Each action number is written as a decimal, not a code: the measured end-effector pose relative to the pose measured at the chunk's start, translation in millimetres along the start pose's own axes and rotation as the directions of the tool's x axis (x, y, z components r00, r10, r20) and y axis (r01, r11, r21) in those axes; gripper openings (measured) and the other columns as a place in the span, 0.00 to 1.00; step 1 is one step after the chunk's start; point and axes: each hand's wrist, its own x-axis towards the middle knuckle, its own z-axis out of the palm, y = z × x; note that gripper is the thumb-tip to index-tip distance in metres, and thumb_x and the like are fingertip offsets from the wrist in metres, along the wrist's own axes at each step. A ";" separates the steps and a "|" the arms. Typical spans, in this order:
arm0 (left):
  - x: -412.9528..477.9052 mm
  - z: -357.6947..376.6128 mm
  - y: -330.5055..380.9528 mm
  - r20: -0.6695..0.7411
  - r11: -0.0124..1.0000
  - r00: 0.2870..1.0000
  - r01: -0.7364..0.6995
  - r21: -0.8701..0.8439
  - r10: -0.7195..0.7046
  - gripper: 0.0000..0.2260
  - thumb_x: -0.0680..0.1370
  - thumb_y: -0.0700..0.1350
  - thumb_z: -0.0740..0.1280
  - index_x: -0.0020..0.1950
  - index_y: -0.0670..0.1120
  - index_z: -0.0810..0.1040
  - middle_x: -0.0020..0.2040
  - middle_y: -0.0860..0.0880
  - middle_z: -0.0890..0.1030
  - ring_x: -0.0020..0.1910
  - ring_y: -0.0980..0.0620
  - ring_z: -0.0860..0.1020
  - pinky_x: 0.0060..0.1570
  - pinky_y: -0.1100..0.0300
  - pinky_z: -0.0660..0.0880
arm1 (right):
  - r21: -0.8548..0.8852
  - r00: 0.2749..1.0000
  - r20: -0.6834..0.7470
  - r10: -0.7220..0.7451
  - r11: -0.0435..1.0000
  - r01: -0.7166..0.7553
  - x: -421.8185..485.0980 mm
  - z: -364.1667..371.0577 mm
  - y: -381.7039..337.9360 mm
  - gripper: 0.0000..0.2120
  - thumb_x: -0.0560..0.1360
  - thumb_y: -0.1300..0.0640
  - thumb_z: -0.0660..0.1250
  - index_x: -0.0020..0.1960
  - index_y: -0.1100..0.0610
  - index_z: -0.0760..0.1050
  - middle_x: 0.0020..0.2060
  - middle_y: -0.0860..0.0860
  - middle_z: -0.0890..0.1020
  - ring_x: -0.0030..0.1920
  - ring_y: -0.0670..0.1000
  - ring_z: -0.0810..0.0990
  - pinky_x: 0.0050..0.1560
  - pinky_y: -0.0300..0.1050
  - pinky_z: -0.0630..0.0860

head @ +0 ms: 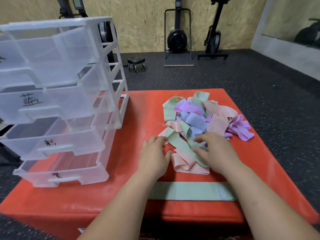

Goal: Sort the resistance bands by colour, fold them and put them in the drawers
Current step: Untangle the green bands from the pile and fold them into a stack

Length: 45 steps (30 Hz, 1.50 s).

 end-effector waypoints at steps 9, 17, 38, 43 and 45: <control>21.3 19.3 -3.7 0.059 0.982 0.993 -0.111 0.151 0.104 0.24 0.81 0.55 0.68 0.77 0.58 0.71 0.75 0.56 0.74 0.68 0.45 0.69 0.68 0.50 0.69 | 0.137 0.979 -0.185 0.086 0.989 -0.061 27.7 5.9 4.0 0.10 0.76 0.55 0.72 0.56 0.44 0.82 0.42 0.42 0.86 0.50 0.50 0.82 0.47 0.47 0.77; 38.3 30.1 6.3 -0.035 0.964 0.998 -0.042 0.262 0.053 0.13 0.82 0.58 0.64 0.65 0.58 0.78 0.60 0.56 0.83 0.58 0.44 0.73 0.56 0.49 0.67 | 0.490 0.814 -0.365 0.451 0.837 -0.244 32.5 -20.9 51.2 0.09 0.77 0.64 0.69 0.52 0.51 0.78 0.43 0.46 0.83 0.41 0.47 0.81 0.48 0.48 0.77; 43.1 24.7 14.2 -0.300 0.991 0.953 0.071 0.115 -0.034 0.03 0.79 0.47 0.70 0.50 0.54 0.83 0.47 0.53 0.84 0.48 0.44 0.77 0.46 0.49 0.68 | 0.236 0.931 -0.264 0.251 0.953 -0.190 7.2 -43.8 65.7 0.07 0.74 0.58 0.76 0.50 0.48 0.85 0.39 0.40 0.83 0.38 0.35 0.79 0.42 0.24 0.68; 40.3 -0.7 4.8 -0.397 0.982 0.898 0.168 -0.082 -0.187 0.05 0.81 0.47 0.69 0.55 0.54 0.83 0.47 0.53 0.85 0.51 0.43 0.79 0.52 0.45 0.73 | 0.516 0.796 -0.362 0.485 0.815 -0.262 11.2 -57.1 70.8 0.03 0.75 0.51 0.76 0.47 0.48 0.84 0.42 0.44 0.86 0.42 0.48 0.84 0.51 0.52 0.81; 34.3 -6.2 -0.2 -0.377 0.979 0.905 0.164 -0.119 -0.197 0.05 0.81 0.47 0.69 0.54 0.54 0.83 0.46 0.53 0.85 0.51 0.42 0.80 0.53 0.43 0.75 | 0.564 0.799 -0.316 0.512 0.778 -0.276 8.1 -53.5 73.5 0.03 0.74 0.50 0.77 0.47 0.47 0.84 0.39 0.46 0.86 0.40 0.50 0.84 0.50 0.54 0.81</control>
